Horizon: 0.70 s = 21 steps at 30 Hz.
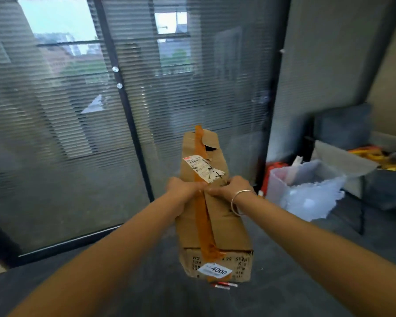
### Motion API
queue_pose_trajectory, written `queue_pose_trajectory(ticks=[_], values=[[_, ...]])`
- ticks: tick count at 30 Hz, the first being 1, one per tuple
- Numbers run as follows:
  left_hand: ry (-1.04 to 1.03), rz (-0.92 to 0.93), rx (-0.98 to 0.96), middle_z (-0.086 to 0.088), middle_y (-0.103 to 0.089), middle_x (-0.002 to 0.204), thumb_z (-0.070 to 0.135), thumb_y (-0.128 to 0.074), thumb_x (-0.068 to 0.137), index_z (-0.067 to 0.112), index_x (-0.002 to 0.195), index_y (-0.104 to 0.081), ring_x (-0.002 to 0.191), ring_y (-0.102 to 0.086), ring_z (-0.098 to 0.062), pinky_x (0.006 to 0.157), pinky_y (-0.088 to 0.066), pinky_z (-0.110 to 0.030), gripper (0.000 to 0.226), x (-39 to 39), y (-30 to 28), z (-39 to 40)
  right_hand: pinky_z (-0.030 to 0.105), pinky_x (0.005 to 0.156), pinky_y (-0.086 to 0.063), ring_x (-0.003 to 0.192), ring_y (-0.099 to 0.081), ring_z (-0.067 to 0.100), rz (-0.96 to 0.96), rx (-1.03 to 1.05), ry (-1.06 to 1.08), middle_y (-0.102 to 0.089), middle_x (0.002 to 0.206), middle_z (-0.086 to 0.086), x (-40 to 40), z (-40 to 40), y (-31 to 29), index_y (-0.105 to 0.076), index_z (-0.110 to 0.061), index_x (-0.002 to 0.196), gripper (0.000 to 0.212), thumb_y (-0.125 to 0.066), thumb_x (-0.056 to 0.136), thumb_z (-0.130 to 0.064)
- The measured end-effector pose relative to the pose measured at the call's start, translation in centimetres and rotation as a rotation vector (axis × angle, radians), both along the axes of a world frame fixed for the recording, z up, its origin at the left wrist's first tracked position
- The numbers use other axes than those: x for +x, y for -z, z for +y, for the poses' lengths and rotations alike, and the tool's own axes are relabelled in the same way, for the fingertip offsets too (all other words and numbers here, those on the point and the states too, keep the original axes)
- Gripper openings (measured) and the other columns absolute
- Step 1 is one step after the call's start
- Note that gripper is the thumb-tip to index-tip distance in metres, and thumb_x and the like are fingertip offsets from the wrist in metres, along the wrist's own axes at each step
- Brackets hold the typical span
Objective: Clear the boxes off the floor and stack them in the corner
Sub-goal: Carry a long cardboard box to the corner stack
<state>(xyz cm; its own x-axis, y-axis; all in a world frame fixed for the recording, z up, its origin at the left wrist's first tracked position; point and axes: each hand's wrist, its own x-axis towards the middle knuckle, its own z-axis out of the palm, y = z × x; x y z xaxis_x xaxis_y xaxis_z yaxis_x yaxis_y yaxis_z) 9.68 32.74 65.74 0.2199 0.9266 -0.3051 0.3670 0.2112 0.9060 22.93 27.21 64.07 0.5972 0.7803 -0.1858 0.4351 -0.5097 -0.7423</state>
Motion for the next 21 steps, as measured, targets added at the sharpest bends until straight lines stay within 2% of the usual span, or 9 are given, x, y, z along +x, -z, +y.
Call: queue_pose_trajectory(ticks=[4, 6, 9, 13, 16, 18, 21], values=[[0.168, 0.007, 0.036, -0.010, -0.059, 0.127, 0.039, -0.086, 0.067, 0.013, 0.129, -0.048, 0.115, -0.056, -0.031, 0.091, -0.047, -0.040, 0.078, 7.3, -0.2, -4.9, 0.033, 0.087, -0.052, 0.094, -0.058, 0.021, -0.021, 0.071, 0.115, -0.063, 0.107, 0.004, 5.8, -8.0, -0.6, -0.057, -0.020, 0.110, 0.060, -0.077, 0.067, -0.057], [0.247, 0.000, 0.049, -0.010, -0.055, 0.131, 0.038, -0.085, 0.069, 0.011, 0.132, -0.045, 0.121, -0.052, -0.031, 0.087, -0.042, -0.036, 0.079, 11.7, -0.1, -9.0, 0.031, 0.089, -0.050, 0.101, -0.059, 0.022, -0.037, 0.101, 0.193, -0.063, 0.115, 0.005, 9.3, -13.1, -0.8, -0.056, -0.021, 0.118, 0.064, -0.077, 0.068, -0.055], [0.358, -0.027, 0.040, -0.011, -0.050, 0.138, 0.038, -0.084, 0.070, 0.010, 0.136, -0.041, 0.127, -0.047, -0.032, 0.095, -0.042, -0.040, 0.084, 17.4, -0.2, -15.3, 0.033, 0.091, -0.050, 0.108, -0.059, 0.024, -0.064, 0.055, 0.334, -0.062, 0.119, 0.004, 13.7, -20.3, -0.8, -0.056, -0.019, 0.124, 0.074, -0.076, 0.066, -0.060], [0.502, -0.019, 0.022, -0.010, -0.052, 0.135, 0.040, -0.085, 0.069, 0.013, 0.140, -0.037, 0.125, -0.049, -0.030, 0.091, -0.042, -0.039, 0.090, 24.9, 0.2, -24.9, 0.033, 0.083, -0.053, 0.102, -0.061, 0.025, -0.071, -0.011, 0.521, -0.063, 0.113, 0.005, 19.8, -31.3, -0.9, -0.058, -0.019, 0.114, 0.070, -0.075, 0.063, -0.064], [0.595, -0.020, 0.031, -0.003, -0.061, 0.120, 0.046, -0.088, 0.056, 0.016, 0.126, -0.052, 0.112, -0.058, -0.027, 0.090, -0.049, -0.036, 0.084, 29.7, 1.0, -30.7, 0.033, 0.075, -0.053, 0.095, -0.062, 0.023, -0.067, -0.048, 0.625, -0.064, 0.105, 0.003, 23.4, -38.2, -0.4, -0.060, -0.019, 0.106, 0.068, -0.076, 0.059, -0.066], [0.701, -0.017, 0.032, -0.003, -0.064, 0.116, 0.053, -0.088, 0.048, 0.019, 0.121, -0.054, 0.106, -0.061, -0.027, 0.086, -0.052, -0.038, 0.087, 33.9, 1.9, -36.0, 0.031, 0.070, -0.052, 0.089, -0.062, 0.021, -0.054, -0.047, 0.713, -0.064, 0.101, 0.002, 26.4, -44.3, 0.4, -0.059, -0.019, 0.102, 0.062, -0.075, 0.060, -0.063], [0.802, -0.031, 0.025, -0.006, -0.059, 0.124, 0.047, -0.087, 0.059, 0.014, 0.129, -0.047, 0.113, -0.057, -0.029, 0.084, -0.048, -0.035, 0.087, 37.8, 2.4, -42.3, 0.033, 0.072, -0.056, 0.084, -0.062, 0.019, -0.018, -0.043, 0.821, -0.063, 0.095, 0.001, 29.1, -50.8, 1.7, -0.061, -0.019, 0.098, 0.056, -0.074, 0.062, -0.059]])
